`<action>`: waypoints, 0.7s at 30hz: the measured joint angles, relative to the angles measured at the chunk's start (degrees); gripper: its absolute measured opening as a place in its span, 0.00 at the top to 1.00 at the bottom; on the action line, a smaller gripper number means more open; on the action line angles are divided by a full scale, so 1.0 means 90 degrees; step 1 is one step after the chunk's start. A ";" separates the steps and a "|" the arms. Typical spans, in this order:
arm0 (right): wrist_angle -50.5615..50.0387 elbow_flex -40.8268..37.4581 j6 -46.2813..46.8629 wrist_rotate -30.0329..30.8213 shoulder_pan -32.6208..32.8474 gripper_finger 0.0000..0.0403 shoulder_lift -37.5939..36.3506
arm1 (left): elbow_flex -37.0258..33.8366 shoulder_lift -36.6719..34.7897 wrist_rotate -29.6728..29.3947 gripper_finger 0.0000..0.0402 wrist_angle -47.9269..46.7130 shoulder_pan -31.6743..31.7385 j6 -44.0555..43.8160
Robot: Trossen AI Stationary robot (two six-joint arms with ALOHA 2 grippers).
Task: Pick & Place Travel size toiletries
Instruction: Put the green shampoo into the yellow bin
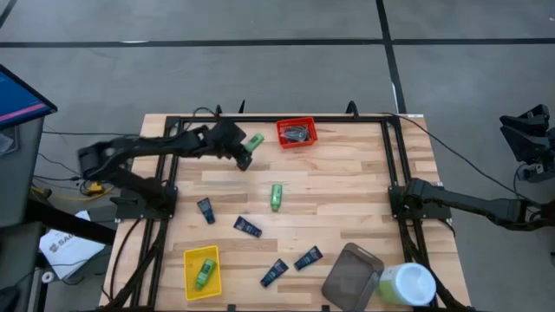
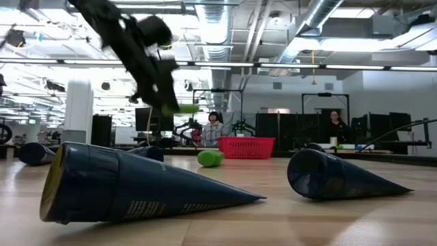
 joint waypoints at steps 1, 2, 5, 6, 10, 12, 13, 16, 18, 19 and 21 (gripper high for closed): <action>0.0001 0.0000 -0.0002 -0.0001 0.0001 0.69 0.0000 | 0.0002 -0.0267 0.0116 0.54 -0.0158 -0.0148 0.0000; 0.0002 0.0000 -0.0004 0.0000 -0.0002 0.69 0.0000 | 0.0005 -0.0540 0.0231 0.54 -0.0340 -0.0297 -0.0019; 0.0002 0.0000 -0.0018 0.0001 -0.0001 0.69 0.0000 | 0.0002 -0.1352 0.0531 0.57 -0.0950 -0.0844 -0.0503; 0.0002 0.0000 -0.0018 0.0001 0.0001 0.69 0.0000 | 0.0002 -0.1611 0.0635 0.57 -0.1182 -0.1057 -0.0774; 0.0002 0.0000 -0.0065 0.0001 0.0001 0.69 0.0000 | 0.0002 -0.2507 0.1111 0.58 -0.1959 -0.2159 -0.1527; 0.0004 0.0000 -0.0151 0.0001 0.0001 0.69 0.0000 | 0.0003 -0.2867 0.1241 0.57 -0.2284 -0.2826 -0.1745; 0.0010 0.0000 -0.0170 0.0001 0.0001 0.69 0.0000 | 0.0003 -0.2999 0.1249 0.56 -0.2360 -0.3184 -0.1872; 0.0047 0.0000 -0.0186 0.0001 0.0008 0.69 0.0000 | 0.0004 -0.3259 0.1249 0.55 -0.2544 -0.4227 -0.2290; 0.0084 -0.0002 -0.0186 0.0001 0.0008 0.69 0.0000 | 0.0005 -0.3280 0.1248 0.55 -0.2534 -0.4869 -0.2701; 0.0111 -0.0002 -0.0184 0.0001 0.0008 0.69 0.0000 | 0.0005 -0.3256 0.1222 0.55 -0.2547 -0.5179 -0.2870; 0.0174 0.0000 -0.0183 0.0001 0.0008 0.69 0.0000 | 0.0007 -0.3140 0.1217 0.56 -0.2535 -0.5793 -0.3202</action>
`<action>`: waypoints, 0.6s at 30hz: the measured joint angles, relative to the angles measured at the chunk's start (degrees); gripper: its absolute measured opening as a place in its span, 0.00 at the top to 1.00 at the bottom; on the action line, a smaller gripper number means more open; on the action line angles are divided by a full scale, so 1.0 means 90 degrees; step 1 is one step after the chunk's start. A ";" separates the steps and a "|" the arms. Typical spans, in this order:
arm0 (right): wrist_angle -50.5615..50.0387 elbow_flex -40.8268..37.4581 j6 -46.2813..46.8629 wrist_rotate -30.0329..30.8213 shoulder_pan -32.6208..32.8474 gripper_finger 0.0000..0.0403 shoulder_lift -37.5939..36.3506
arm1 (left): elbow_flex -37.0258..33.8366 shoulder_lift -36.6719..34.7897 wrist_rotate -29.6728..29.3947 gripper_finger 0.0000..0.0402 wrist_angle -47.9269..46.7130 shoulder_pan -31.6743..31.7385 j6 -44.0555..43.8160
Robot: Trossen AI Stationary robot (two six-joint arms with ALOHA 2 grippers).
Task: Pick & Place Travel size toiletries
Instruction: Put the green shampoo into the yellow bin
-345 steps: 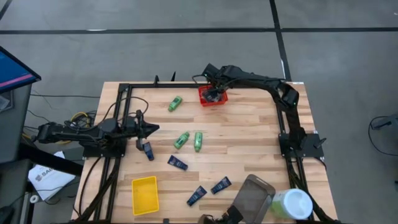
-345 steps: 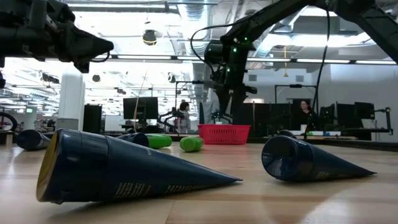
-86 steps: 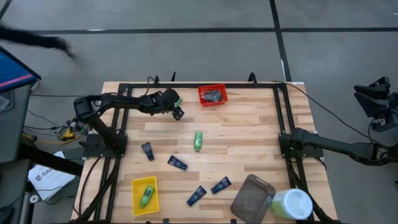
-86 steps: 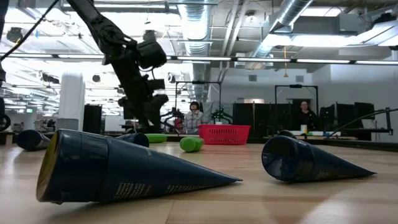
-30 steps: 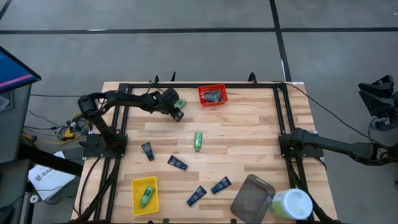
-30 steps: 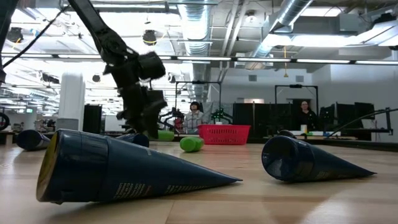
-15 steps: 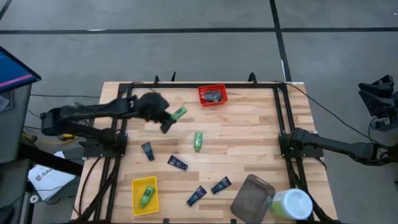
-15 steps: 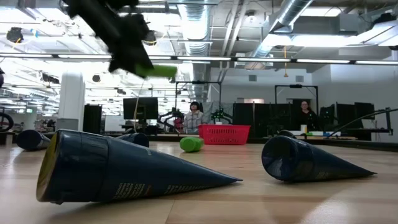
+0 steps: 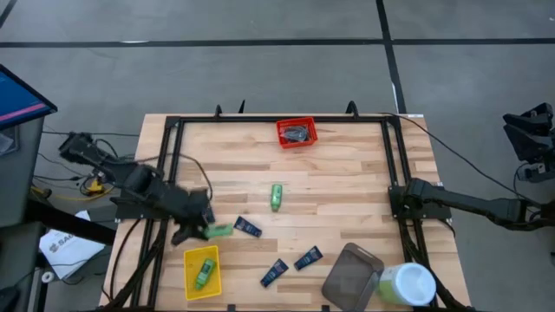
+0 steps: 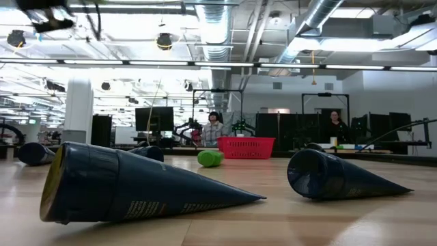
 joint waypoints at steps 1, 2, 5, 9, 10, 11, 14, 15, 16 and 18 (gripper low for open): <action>0.0001 0.0000 -0.0001 0.0000 0.0000 0.69 0.0000 | 0.0002 0.0097 -0.0003 0.57 0.0007 -0.0270 -0.0181; 0.0007 0.0000 0.0000 0.0000 0.0000 0.69 0.0000 | 0.0000 0.0214 -0.0020 0.57 -0.0002 -0.0530 -0.0372; 0.0013 0.0000 0.0002 0.0000 0.0000 0.69 0.0000 | 0.0000 0.0618 -0.0063 0.56 0.0006 -0.1201 -0.1077; 0.0011 0.0000 -0.0005 0.0000 0.0000 0.69 0.0000 | 0.0000 0.1229 -0.0061 0.56 0.0029 -0.1981 -0.1580; 0.0013 -0.0001 -0.0058 0.0000 0.0002 0.69 0.0000 | 0.0000 0.1383 -0.0017 0.56 0.0045 -0.2148 -0.1506; 0.0013 0.0000 -0.0114 0.0000 0.0002 0.69 0.0000 | 0.0000 0.1531 0.0046 0.56 0.0053 -0.2293 -0.1351; 0.0018 0.0000 -0.0153 0.0002 0.0002 0.69 0.0000 | 0.0000 0.1916 0.0097 0.56 0.0050 -0.2595 -0.0656; 0.0018 -0.0002 -0.0153 0.0002 0.0002 0.69 0.0000 | 0.0000 0.2029 0.0097 0.56 0.0049 -0.2659 -0.0438; 0.0018 0.0000 -0.0153 0.0002 0.0002 0.69 0.0000 | 0.0000 0.2138 0.0082 0.56 0.0046 -0.2714 -0.0190; 0.0018 0.0000 -0.0151 0.0002 0.0002 0.69 0.0000 | 0.0000 0.2324 0.0082 0.55 0.0051 -0.2791 0.0364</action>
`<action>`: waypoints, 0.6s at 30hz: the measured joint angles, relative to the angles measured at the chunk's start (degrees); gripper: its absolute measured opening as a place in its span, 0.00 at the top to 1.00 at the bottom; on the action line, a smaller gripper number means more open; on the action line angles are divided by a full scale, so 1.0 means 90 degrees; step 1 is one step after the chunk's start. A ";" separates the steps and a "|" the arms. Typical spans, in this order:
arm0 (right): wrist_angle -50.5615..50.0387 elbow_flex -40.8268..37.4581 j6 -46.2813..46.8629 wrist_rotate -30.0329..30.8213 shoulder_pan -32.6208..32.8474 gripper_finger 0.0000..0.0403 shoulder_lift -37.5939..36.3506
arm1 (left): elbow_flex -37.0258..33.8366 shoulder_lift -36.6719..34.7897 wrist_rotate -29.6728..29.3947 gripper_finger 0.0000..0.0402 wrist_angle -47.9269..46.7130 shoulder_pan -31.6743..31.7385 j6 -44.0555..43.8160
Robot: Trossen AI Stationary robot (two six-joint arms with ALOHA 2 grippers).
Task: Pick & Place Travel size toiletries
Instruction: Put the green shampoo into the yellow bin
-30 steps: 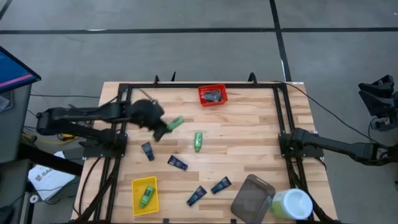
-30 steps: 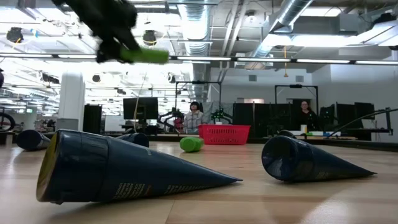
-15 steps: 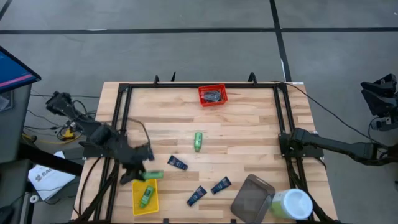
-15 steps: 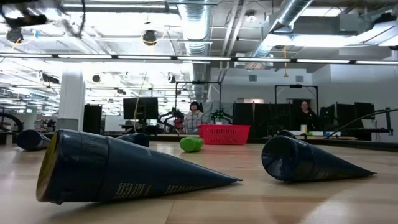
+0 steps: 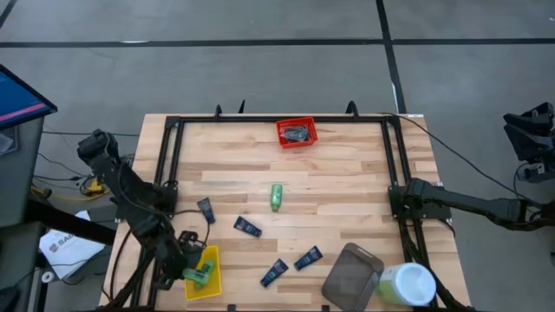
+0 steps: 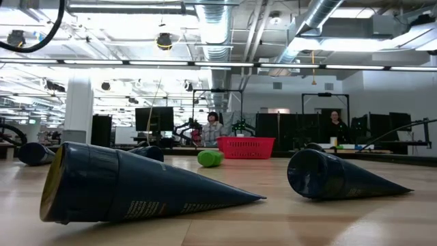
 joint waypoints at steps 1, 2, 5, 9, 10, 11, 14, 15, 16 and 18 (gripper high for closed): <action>0.0000 -0.0001 -0.0002 0.0000 0.0000 0.69 0.0000 | 0.0000 0.0087 0.0001 0.55 0.0001 -0.0019 0.0347; 0.0000 0.0000 -0.0002 0.0000 0.0000 0.69 0.0000 | 0.0000 0.0170 0.0002 0.55 -0.0001 -0.0032 0.0685; 0.0000 0.0000 0.0000 0.0000 0.0000 0.69 0.0000 | 0.0000 0.0387 -0.0007 0.56 0.0000 -0.0034 0.1788; 0.0000 -0.0001 0.0049 0.0002 0.0000 0.69 0.0000 | 0.0000 0.0642 -0.0126 0.56 -0.0007 0.0014 0.3140; 0.0001 0.0000 0.0049 0.0000 0.0000 0.69 0.0000 | 0.0000 0.0697 -0.0170 0.56 -0.0016 0.0014 0.3465; 0.0002 0.0000 0.0049 0.0001 0.0000 0.69 0.0000 | 0.0000 0.0746 -0.0234 0.55 -0.0019 0.0014 0.3770; 0.0002 0.0000 0.0049 0.0002 0.0000 0.69 0.0000 | 0.0000 0.0872 -0.0550 0.55 -0.0044 0.0016 0.4600; 0.0004 -0.0001 0.0051 0.0001 0.0000 0.69 0.0000 | 0.0000 0.0896 -0.0637 0.55 -0.0041 0.0016 0.4799; 0.0005 0.0000 0.0051 0.0002 0.0000 0.69 0.0000 | 0.0000 0.0912 -0.0733 0.55 -0.0039 0.0019 0.4998; 0.0007 0.0000 0.0051 0.0002 0.0000 0.69 0.0000 | 0.0000 0.0917 -0.0857 0.55 -0.0053 0.0019 0.5329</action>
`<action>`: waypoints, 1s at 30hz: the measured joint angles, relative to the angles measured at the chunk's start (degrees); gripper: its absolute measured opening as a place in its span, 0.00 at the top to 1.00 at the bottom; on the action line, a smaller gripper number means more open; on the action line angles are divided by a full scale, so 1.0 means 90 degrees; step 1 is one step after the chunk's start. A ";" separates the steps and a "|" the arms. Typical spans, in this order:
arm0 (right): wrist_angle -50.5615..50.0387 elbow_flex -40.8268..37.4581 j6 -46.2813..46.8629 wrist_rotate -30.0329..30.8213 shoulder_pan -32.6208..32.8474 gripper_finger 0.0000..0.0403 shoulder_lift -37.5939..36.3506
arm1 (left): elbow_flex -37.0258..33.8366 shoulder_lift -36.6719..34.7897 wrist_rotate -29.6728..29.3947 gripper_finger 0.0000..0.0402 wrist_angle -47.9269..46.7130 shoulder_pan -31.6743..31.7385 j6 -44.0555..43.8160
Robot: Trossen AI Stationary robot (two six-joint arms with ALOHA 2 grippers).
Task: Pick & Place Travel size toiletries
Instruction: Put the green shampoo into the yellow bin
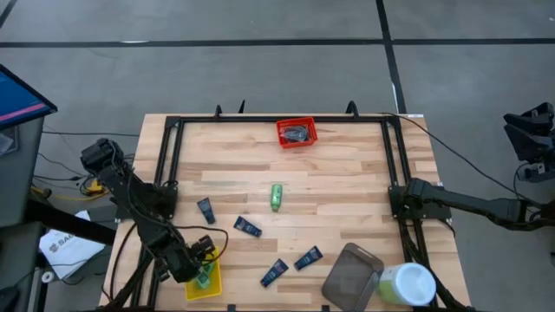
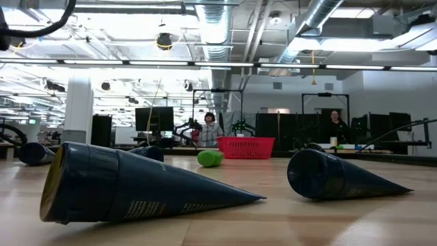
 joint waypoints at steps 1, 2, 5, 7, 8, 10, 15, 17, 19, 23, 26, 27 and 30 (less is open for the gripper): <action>0.0003 0.0000 0.0000 0.0000 0.0000 0.69 0.0000 | 0.0000 0.0000 -0.0025 0.55 0.0004 0.0000 0.0134; 0.0005 0.0000 0.0000 0.0000 0.0000 0.69 0.0000 | 0.0000 0.0000 -0.0095 0.54 0.0005 -0.0002 0.0208; 0.0011 0.0000 0.0000 0.0000 0.0000 0.69 0.0000 | -0.0001 -0.0001 -0.0319 0.53 0.0006 -0.0002 0.0204; 0.0045 -0.0002 0.0000 0.0000 0.0000 0.69 0.0000 | 0.0000 -0.0002 -0.0520 0.51 0.0017 -0.0001 0.0175; 0.0079 -0.0002 0.0000 0.0000 0.0000 0.69 0.0000 | 0.0000 -0.0002 -0.0641 0.49 0.0020 -0.0002 0.0179; 0.0135 -0.0001 0.0000 0.0000 0.0000 0.69 -0.0002 | -0.0001 -0.0002 -0.0862 0.47 0.0029 0.0000 0.0188; 0.0224 -0.0002 0.0000 0.0000 0.0000 0.69 -0.0002 | -0.0002 -0.0162 -0.1526 0.39 0.0038 0.0000 -0.0070; 0.0236 0.0000 0.0000 0.0000 0.0000 0.69 -0.0002 | -0.0002 -0.0373 -0.2081 0.35 0.0042 0.0072 -0.0601; 0.0236 -0.0001 0.0000 0.0000 0.0000 0.69 -0.0002 | -0.0002 -0.0685 -0.2625 0.32 0.0052 0.0265 -0.1137; 0.0236 -0.0002 0.0000 0.0000 0.0000 0.69 -0.0002 | -0.0002 -0.1444 -0.3586 0.28 0.0103 0.1069 -0.2253; 0.0236 0.0000 0.0002 0.0000 0.0000 0.69 -0.0002 | -0.0002 -0.1888 -0.4121 0.26 0.0406 0.1993 -0.2736; 0.0236 -0.0001 0.0002 0.0000 0.0000 0.69 -0.0002 | -0.0002 -0.1961 -0.4145 0.26 0.0668 0.2341 -0.2822; 0.0236 -0.0002 0.0002 0.0000 0.0000 0.69 -0.0002 | -0.0002 -0.1933 -0.3980 0.26 0.1683 0.3339 -0.2866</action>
